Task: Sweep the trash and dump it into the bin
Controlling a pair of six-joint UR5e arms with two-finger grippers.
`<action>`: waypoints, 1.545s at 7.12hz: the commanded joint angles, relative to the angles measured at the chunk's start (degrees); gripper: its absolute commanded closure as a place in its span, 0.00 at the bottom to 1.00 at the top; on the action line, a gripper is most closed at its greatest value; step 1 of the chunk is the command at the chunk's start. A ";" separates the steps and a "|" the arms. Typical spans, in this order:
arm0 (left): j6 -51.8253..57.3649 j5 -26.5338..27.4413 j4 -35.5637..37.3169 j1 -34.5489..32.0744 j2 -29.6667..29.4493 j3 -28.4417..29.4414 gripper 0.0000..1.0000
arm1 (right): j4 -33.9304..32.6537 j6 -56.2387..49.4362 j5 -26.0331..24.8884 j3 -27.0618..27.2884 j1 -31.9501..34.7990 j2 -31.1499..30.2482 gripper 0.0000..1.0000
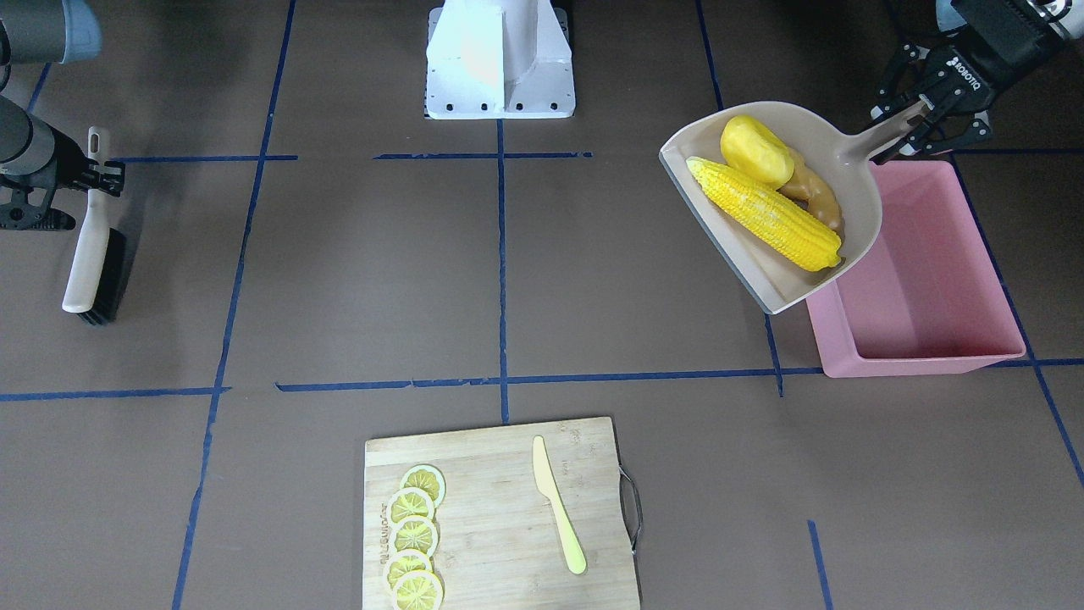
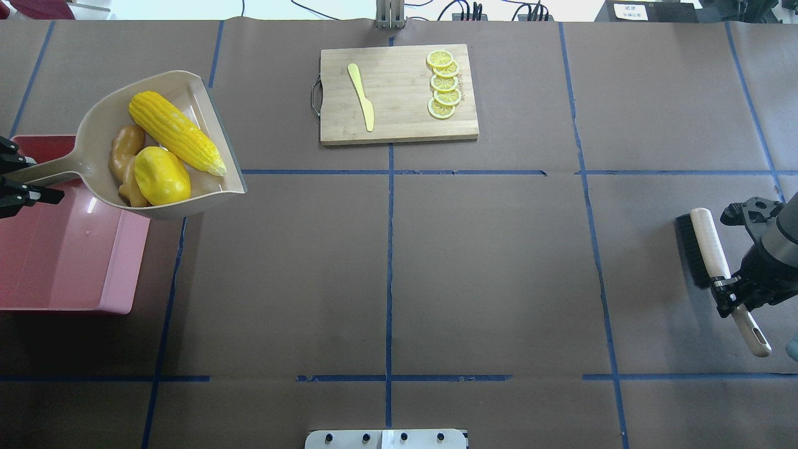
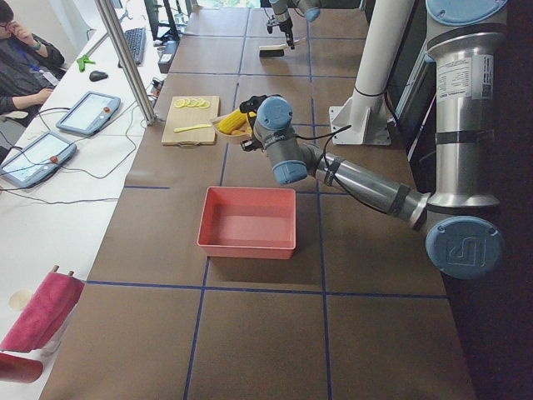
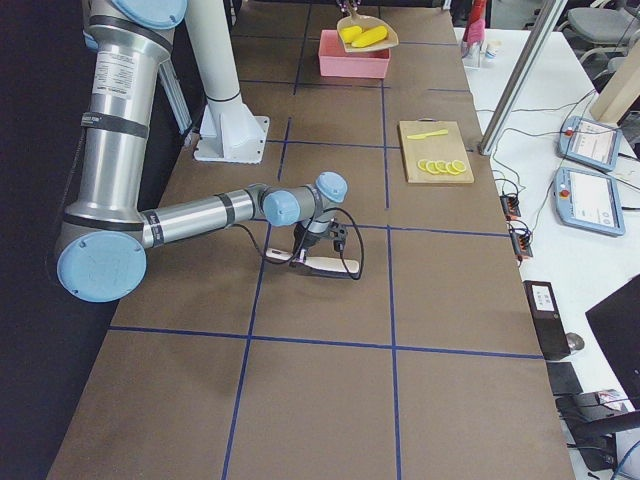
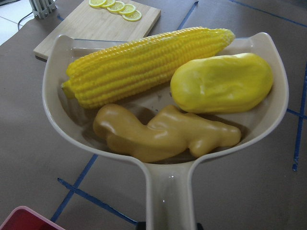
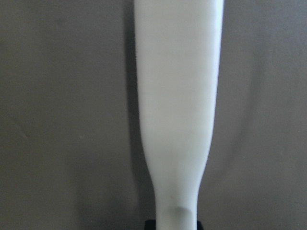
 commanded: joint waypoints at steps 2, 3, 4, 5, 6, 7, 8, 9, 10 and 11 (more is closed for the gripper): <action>0.30 -0.09 0.03 -0.50 0.44 -0.09 1.00 | 0.33 0.57 0.52 0.69 0.06 -0.05 0.00; 0.39 -0.35 0.03 -1.55 0.96 -0.09 1.00 | 0.16 0.65 0.34 3.40 0.50 -0.57 0.00; 0.73 -0.97 0.03 -2.43 3.32 -0.53 1.00 | 0.15 0.65 0.34 5.25 4.25 -1.19 0.00; 1.61 -2.36 -0.05 -4.96 7.25 -1.49 1.00 | 0.07 0.57 0.51 6.58 8.37 -1.19 0.00; 1.88 -2.81 -0.06 -8.55 10.17 -2.19 1.00 | 0.07 0.57 0.60 7.29 12.07 -1.02 0.00; 1.97 -3.34 -0.06 -12.68 13.41 -2.46 1.00 | -0.11 0.57 0.69 8.08 13.85 -0.75 0.00; 1.97 -3.43 -0.32 -14.55 16.58 -2.12 1.00 | -0.20 0.57 0.69 8.43 14.30 -0.49 0.00; 1.97 -3.52 -0.49 -16.74 18.79 -1.59 1.00 | -0.11 0.57 0.69 8.44 14.48 -0.31 0.00; 2.06 -3.52 -0.49 -19.29 21.68 -0.89 0.99 | -0.11 0.57 0.69 8.52 14.74 -0.31 0.00; 2.40 -3.96 -1.89 -19.92 23.62 -0.27 0.99 | 0.06 0.57 0.69 8.61 15.79 -0.23 0.00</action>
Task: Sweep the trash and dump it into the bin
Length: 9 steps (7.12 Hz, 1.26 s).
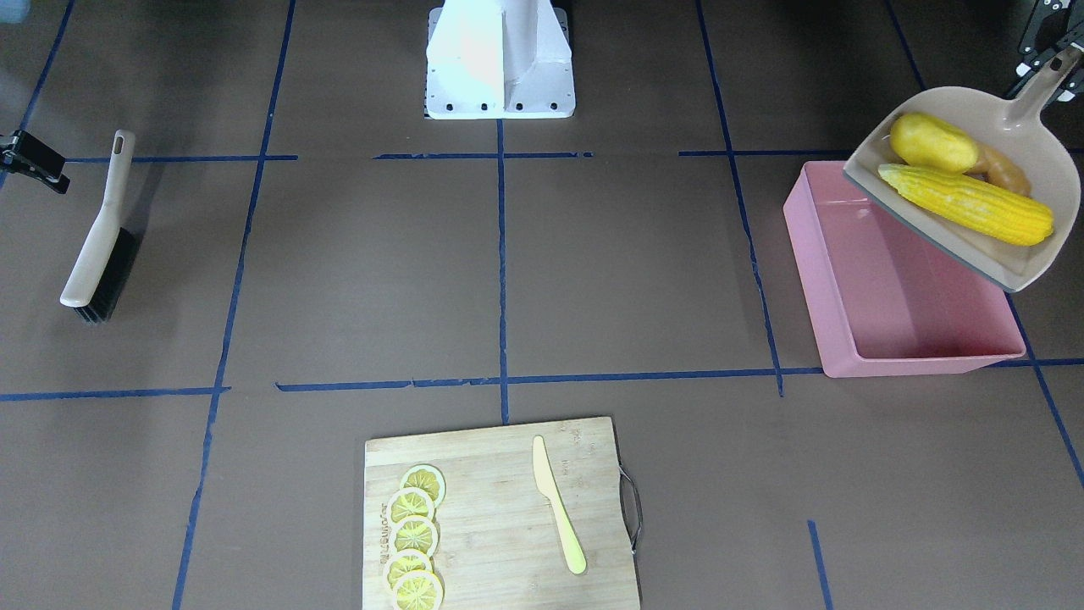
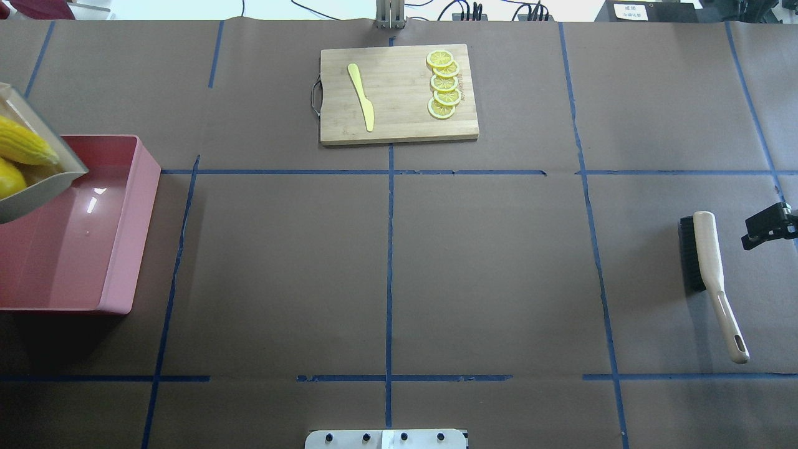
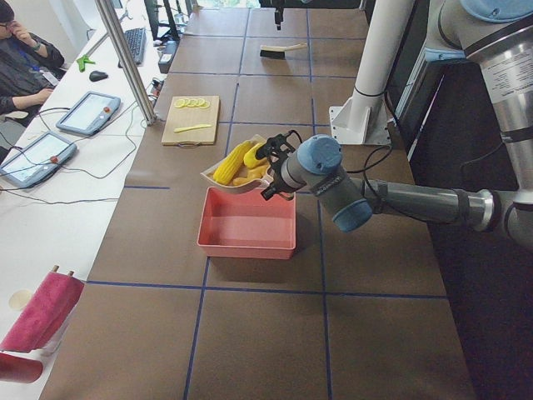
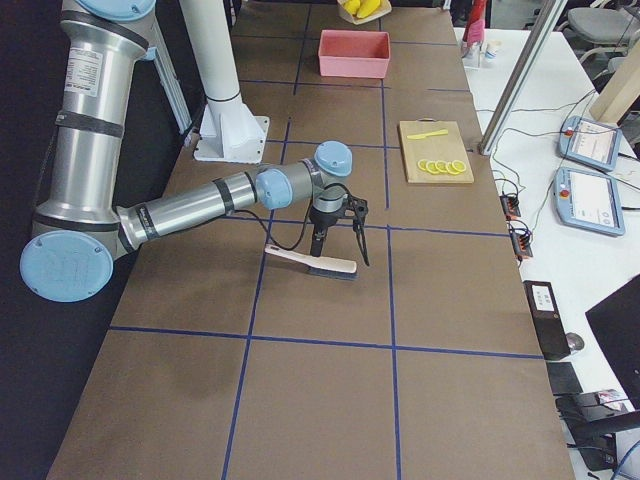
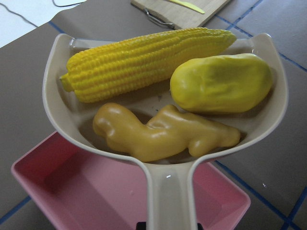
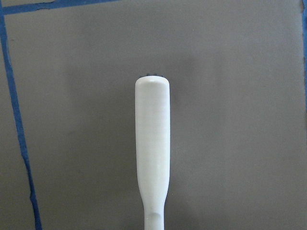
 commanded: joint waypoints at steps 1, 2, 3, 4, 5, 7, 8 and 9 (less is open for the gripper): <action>0.30 -0.37 -4.34 -1.91 4.57 2.62 0.99 | 0.06 0.00 0.00 0.12 1.59 0.10 0.00; 0.30 -0.19 -6.03 -2.96 4.76 4.20 0.99 | 0.06 0.00 0.00 0.12 1.77 0.02 0.00; 0.30 0.07 -6.05 -2.97 4.59 4.22 0.99 | -0.03 0.00 0.00 0.12 1.77 0.02 0.00; 0.22 1.12 -6.05 -2.88 4.33 4.13 0.98 | -0.03 0.00 0.00 0.12 1.77 0.02 0.00; 1.26 8.26 -6.05 -2.97 4.41 3.34 0.99 | -0.12 0.00 0.00 0.12 1.77 0.02 0.00; 10.64 13.43 -5.52 -3.06 5.90 3.77 0.99 | -0.20 0.00 0.00 -0.05 1.77 -0.07 0.00; 12.24 16.56 -5.52 -3.06 6.69 3.25 0.99 | -0.21 0.00 0.00 -0.05 1.77 -0.16 0.00; 17.30 19.64 -5.43 -2.97 7.83 3.34 0.99 | -0.21 0.00 0.00 -0.23 1.77 -0.16 0.00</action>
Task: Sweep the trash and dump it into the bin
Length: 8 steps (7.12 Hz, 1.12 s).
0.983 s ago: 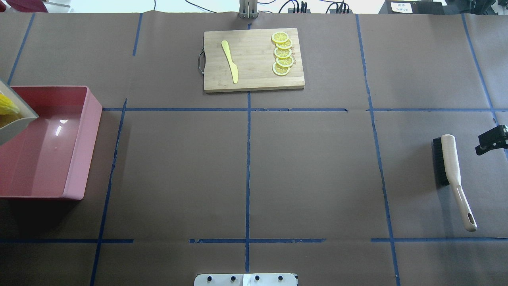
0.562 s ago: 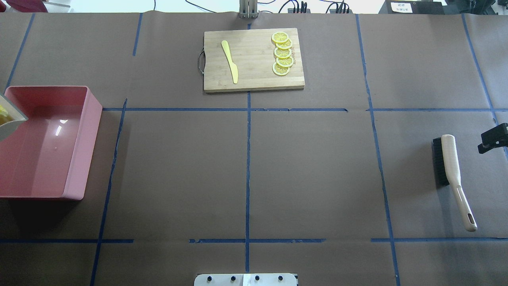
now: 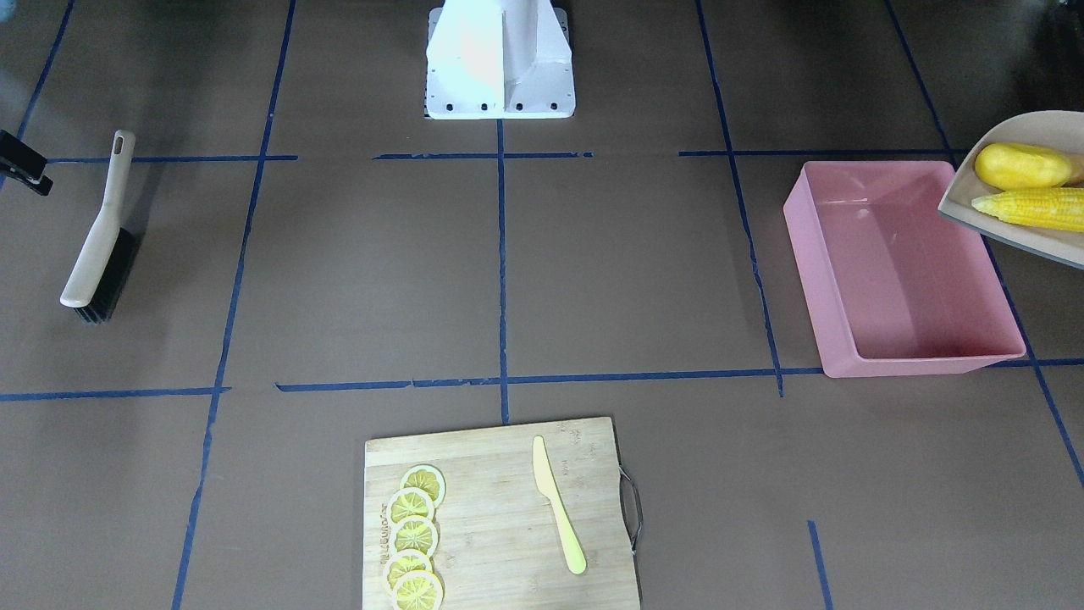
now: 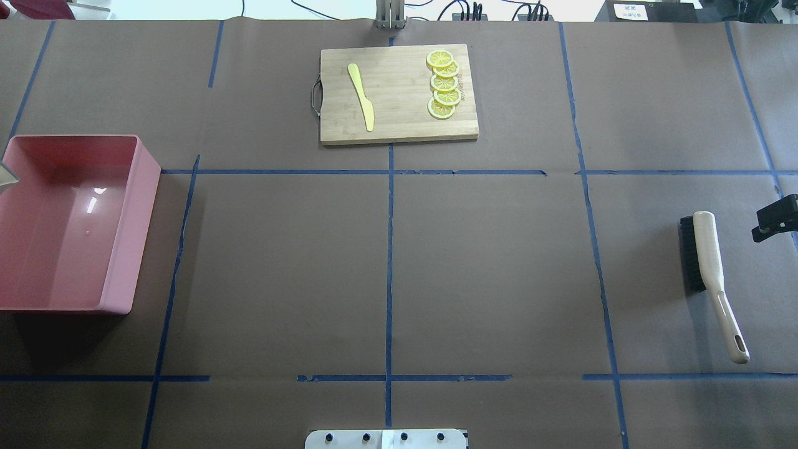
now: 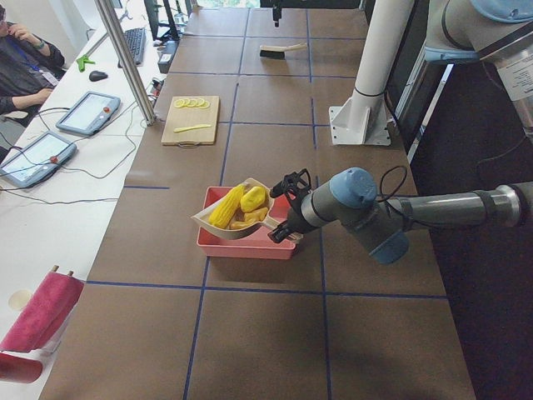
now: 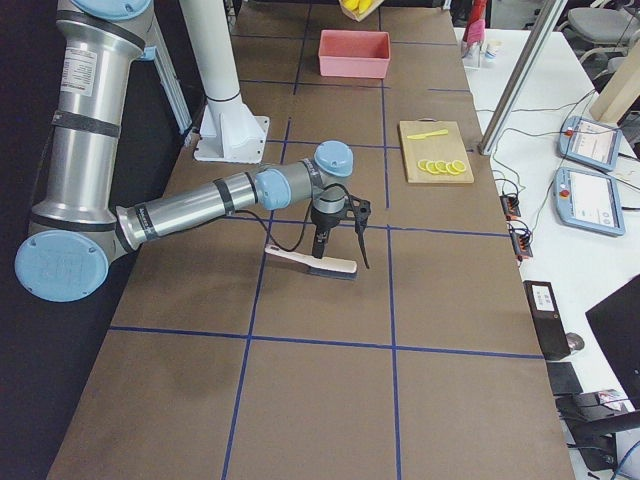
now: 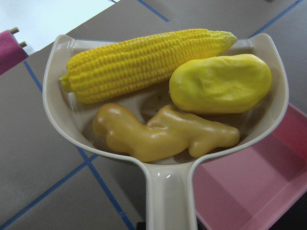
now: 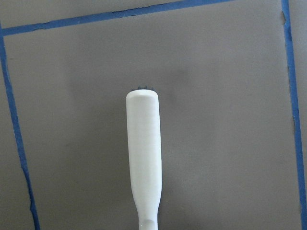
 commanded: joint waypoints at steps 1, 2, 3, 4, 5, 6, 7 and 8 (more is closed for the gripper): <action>7.70 5.46 0.61 0.07 1.49 -0.23 0.99 | -0.01 0.00 0.00 -0.13 0.00 -0.13 0.00; 9.90 6.69 0.70 0.25 1.50 -0.32 0.99 | -0.01 0.00 0.00 -0.30 0.00 -0.22 0.00; 12.53 9.32 0.88 0.60 1.50 -0.32 0.99 | -0.01 0.00 0.00 -0.39 0.00 -0.31 0.00; 16.04 10.82 2.01 0.69 1.32 -0.41 0.99 | -0.01 0.00 0.00 -0.39 0.00 -0.39 0.00; 17.64 12.14 2.46 1.56 0.97 -0.41 0.99 | -0.01 0.00 0.00 -0.39 0.00 -0.48 0.00; 18.79 15.81 2.90 4.27 0.97 -0.75 0.99 | -0.01 0.00 0.00 -0.39 0.09 -0.57 0.00; 18.88 17.41 2.99 6.47 0.97 -0.76 0.99 | 0.43 -0.09 -0.09 -0.22 0.61 -0.57 0.00; 19.32 17.51 2.99 7.80 0.88 -1.11 0.99 | 0.69 -0.61 -0.18 -0.13 2.01 -0.48 0.00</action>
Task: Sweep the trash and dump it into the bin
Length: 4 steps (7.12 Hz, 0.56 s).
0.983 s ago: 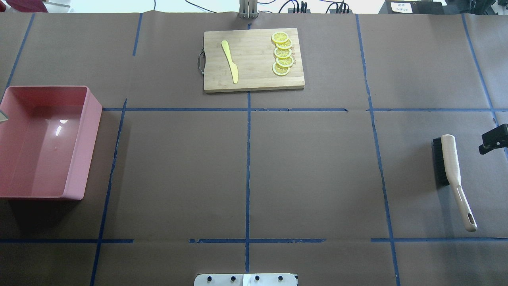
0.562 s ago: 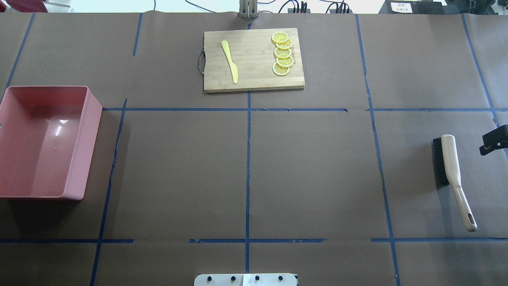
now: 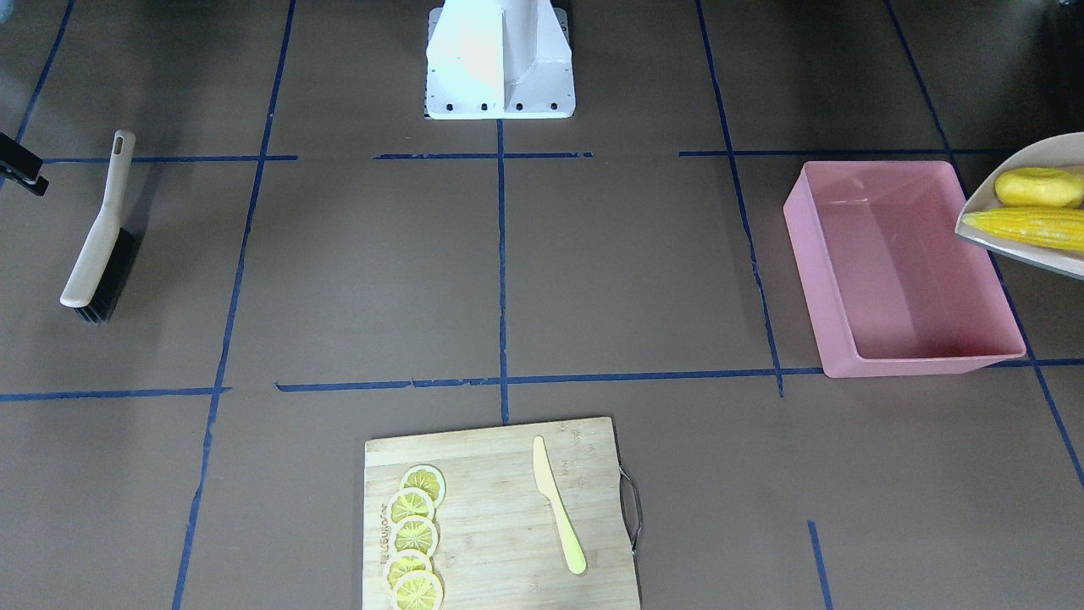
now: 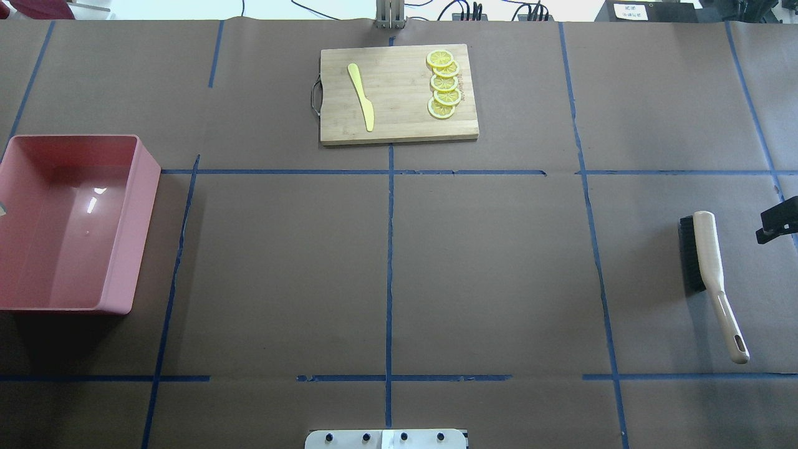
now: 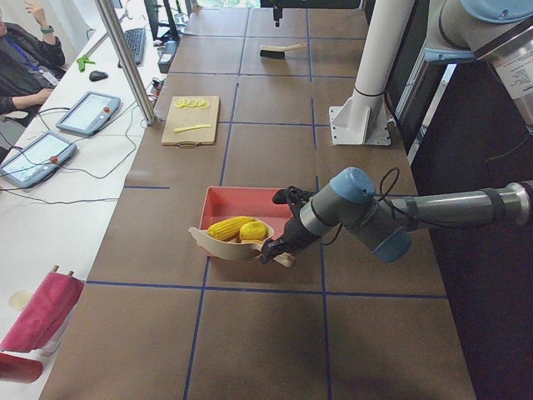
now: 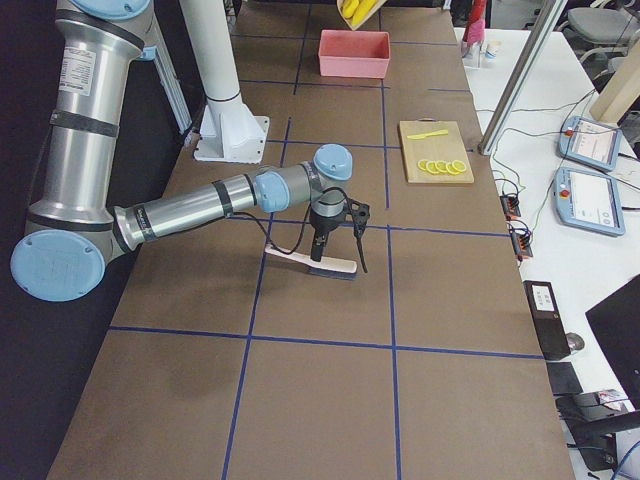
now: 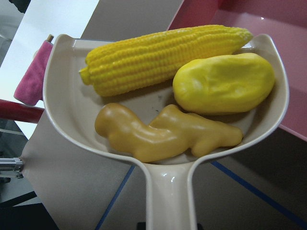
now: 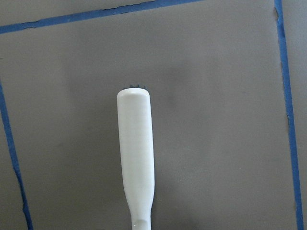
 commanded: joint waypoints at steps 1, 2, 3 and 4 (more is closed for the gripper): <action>1.28 2.15 0.19 2.74 -0.16 -0.47 0.99 | 0.43 -0.61 -0.10 0.21 2.73 0.40 0.00; 4.42 4.95 1.58 3.19 -0.16 -0.64 0.99 | 0.43 -1.39 -0.10 0.39 4.14 0.66 0.00; 8.01 7.76 5.43 3.28 -0.07 -2.82 0.99 | 0.43 -1.75 -0.10 0.48 5.37 0.75 0.00; 8.75 7.79 8.68 3.28 -0.07 -5.37 0.99 | 0.61 -1.75 -0.10 0.48 5.73 0.84 0.00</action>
